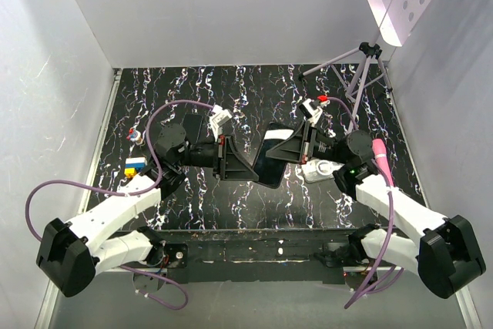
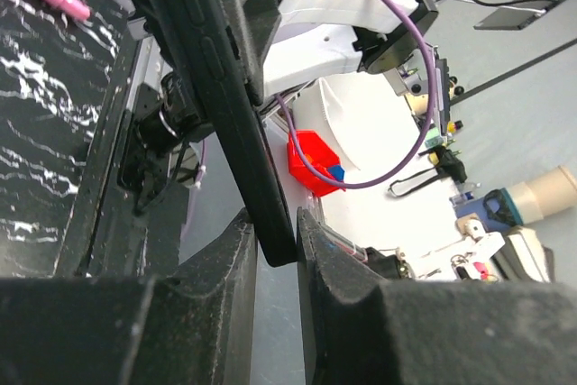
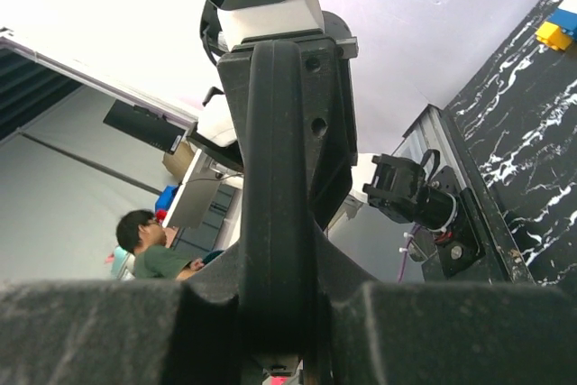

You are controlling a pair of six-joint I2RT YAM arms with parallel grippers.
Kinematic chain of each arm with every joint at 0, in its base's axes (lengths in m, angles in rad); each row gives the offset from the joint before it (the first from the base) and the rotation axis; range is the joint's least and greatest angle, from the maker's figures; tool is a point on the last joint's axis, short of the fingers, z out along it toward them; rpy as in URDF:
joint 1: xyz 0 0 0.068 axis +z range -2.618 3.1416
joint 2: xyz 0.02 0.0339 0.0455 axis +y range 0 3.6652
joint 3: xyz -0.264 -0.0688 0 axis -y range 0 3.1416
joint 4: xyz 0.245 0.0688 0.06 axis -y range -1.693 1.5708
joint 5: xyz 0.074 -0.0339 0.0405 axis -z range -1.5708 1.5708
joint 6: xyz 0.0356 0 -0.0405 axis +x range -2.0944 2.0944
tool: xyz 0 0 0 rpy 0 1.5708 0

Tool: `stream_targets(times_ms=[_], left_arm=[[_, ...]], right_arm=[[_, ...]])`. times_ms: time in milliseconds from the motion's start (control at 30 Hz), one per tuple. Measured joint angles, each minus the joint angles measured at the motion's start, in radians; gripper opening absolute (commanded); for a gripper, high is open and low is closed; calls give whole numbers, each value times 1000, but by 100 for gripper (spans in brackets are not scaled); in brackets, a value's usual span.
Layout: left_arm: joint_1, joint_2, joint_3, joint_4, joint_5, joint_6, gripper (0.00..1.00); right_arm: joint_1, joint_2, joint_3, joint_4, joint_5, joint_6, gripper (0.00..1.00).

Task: Take the phone out of the phone case
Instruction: Remove the phone case from the phone.

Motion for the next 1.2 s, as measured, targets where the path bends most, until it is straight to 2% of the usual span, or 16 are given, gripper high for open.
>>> stream_targets(times_ms=[167, 300, 467, 567, 700, 833, 1067, 1200], left_arm=[[0, -17, 0, 118, 17, -3, 0], [5, -14, 0, 256, 38, -47, 0], [14, 16, -8, 506, 87, -137, 0], [13, 25, -19, 623, 114, -150, 0], [5, 29, -19, 695, 142, -122, 0], [-16, 11, -18, 617, 137, -1, 0], [-28, -76, -14, 248, 16, 286, 0], [-19, -103, -5, 64, -60, 355, 0]], right_arm=[[16, 23, 49, 31, -8, 22, 1], [45, 100, 66, 212, -10, 127, 1], [95, 209, 96, 458, 28, 282, 1], [130, 233, 111, 506, 52, 334, 1], [172, 241, 121, 517, 84, 371, 1], [191, 246, 121, 510, 114, 396, 1], [203, 246, 121, 423, 182, 412, 1], [190, 239, 114, 346, 205, 386, 1]])
